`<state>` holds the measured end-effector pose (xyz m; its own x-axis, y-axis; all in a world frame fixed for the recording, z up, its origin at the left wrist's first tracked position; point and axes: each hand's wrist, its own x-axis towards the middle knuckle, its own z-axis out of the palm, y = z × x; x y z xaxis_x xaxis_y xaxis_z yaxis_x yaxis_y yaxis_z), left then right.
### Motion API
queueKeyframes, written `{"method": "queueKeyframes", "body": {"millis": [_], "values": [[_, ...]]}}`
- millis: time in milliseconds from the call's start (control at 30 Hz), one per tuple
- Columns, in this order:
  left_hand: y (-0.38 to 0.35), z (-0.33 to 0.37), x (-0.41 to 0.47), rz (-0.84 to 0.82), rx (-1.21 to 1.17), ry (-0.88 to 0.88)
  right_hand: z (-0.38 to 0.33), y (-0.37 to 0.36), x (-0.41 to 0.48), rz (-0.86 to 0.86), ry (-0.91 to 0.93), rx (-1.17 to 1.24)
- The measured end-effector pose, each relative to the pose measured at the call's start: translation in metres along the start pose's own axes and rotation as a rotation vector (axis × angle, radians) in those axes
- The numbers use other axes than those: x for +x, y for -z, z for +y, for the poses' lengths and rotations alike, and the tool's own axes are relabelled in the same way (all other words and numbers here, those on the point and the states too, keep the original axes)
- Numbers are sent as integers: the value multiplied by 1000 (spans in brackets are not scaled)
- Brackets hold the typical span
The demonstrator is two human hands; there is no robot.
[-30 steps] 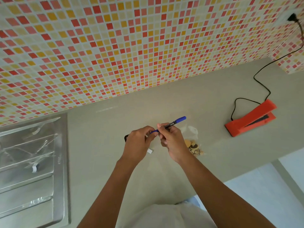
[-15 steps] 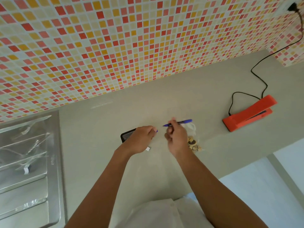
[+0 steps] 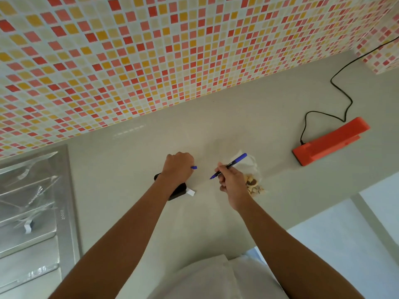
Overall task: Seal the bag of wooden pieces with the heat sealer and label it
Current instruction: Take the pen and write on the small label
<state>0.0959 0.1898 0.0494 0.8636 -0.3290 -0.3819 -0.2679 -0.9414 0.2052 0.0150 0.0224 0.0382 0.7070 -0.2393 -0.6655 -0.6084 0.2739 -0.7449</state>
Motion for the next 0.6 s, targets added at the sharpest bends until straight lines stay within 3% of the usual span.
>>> {"method": "queueKeyframes", "body": {"millis": [300, 600], "values": [[-4, 3, 30, -125, 113, 38, 5, 3, 12, 67, -62, -26], [-16, 11, 36, -106, 190, 34, 6, 1, 17, 76, 4, -133]]}}
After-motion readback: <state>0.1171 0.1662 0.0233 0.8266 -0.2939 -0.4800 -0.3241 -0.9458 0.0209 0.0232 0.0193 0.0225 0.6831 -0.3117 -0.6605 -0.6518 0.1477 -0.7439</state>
